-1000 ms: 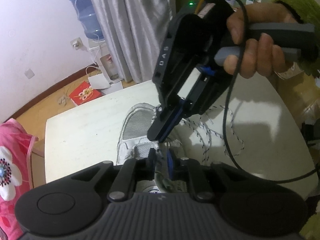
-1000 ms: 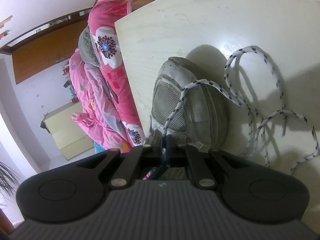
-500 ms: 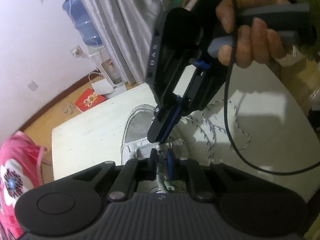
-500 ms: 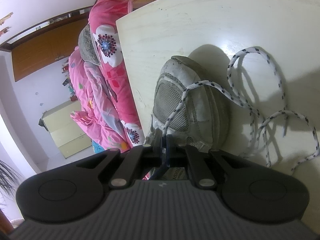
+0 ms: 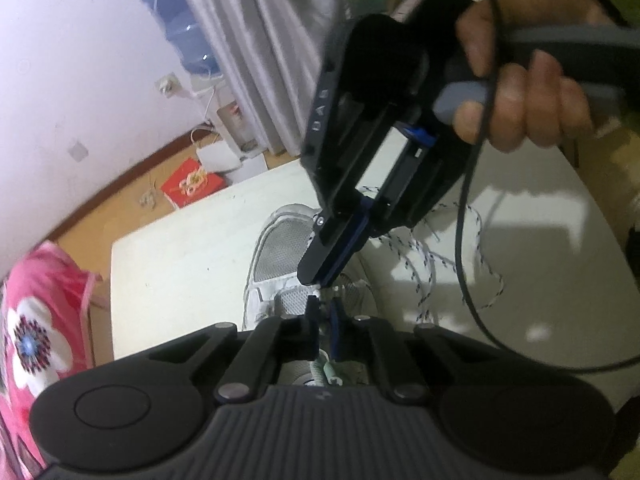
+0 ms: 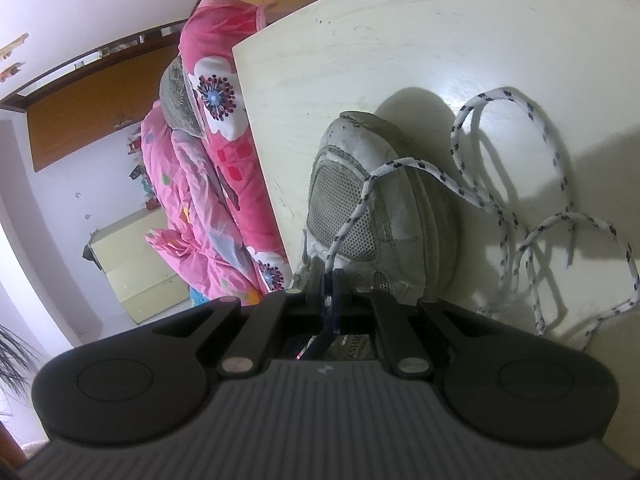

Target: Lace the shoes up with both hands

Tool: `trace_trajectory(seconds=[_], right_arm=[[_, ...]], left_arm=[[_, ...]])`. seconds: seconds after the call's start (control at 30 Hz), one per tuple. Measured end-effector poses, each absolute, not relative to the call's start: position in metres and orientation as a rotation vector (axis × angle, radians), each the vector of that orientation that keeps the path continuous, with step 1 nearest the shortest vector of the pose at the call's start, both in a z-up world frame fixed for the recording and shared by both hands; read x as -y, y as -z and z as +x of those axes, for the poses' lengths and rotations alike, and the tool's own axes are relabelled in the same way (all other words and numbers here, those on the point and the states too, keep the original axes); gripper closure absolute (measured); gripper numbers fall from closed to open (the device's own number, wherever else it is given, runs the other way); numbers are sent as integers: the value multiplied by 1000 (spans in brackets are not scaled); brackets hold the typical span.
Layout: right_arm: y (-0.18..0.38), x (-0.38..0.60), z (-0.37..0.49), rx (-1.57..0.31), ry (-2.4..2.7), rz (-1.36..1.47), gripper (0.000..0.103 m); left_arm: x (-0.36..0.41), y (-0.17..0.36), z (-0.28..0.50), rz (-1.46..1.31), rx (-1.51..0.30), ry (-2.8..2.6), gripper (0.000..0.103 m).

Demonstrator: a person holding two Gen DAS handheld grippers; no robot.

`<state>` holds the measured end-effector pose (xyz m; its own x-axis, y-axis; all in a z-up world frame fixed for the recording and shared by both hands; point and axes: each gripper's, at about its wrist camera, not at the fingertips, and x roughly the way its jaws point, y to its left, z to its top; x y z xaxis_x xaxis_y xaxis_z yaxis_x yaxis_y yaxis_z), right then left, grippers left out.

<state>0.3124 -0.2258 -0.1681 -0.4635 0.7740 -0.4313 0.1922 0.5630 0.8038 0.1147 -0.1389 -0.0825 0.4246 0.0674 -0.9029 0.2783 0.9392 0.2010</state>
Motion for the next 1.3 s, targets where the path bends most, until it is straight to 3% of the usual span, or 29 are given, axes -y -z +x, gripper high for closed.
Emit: trace_trajectory(seconds=[1.03,1.13,1.3], right_arm=[[175,231,309,-1971,-826,787,96],[160,231,308,-1954,-892,708,89],[105,221,315,-1749,-1102,449,89]], left_arm=[[119,77,98,142,-1189,154,101],[115,77,98,120,-1186,152,101],[115,77,94,111,-1176,152,101]])
